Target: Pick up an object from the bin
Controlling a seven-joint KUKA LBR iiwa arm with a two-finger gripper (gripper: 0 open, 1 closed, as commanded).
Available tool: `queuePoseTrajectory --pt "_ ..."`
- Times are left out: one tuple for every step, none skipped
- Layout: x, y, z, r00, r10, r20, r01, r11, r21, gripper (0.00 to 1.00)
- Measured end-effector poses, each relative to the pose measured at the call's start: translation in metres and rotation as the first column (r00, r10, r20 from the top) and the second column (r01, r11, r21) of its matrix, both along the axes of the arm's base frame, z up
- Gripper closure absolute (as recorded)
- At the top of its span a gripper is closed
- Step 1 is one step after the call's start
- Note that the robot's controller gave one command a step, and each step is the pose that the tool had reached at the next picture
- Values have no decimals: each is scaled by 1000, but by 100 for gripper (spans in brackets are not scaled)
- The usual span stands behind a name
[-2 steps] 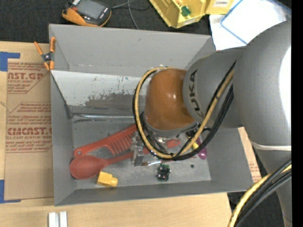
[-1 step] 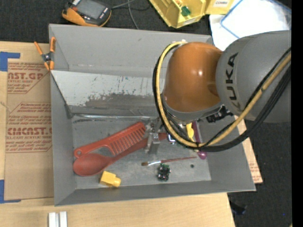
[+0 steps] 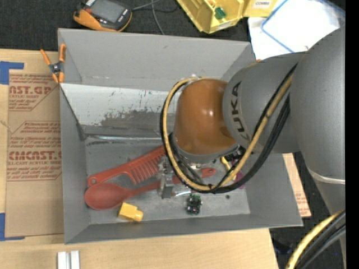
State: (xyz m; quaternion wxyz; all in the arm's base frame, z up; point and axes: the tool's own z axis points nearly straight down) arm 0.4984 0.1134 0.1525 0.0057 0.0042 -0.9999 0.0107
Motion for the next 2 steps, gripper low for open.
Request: queuePoseTrajectory --pt "-1 4 -78 1000 -13 -5 13 1000 1 100" --pt "-9 15 -20 1000 -13 -5 13 1000 -3 100"
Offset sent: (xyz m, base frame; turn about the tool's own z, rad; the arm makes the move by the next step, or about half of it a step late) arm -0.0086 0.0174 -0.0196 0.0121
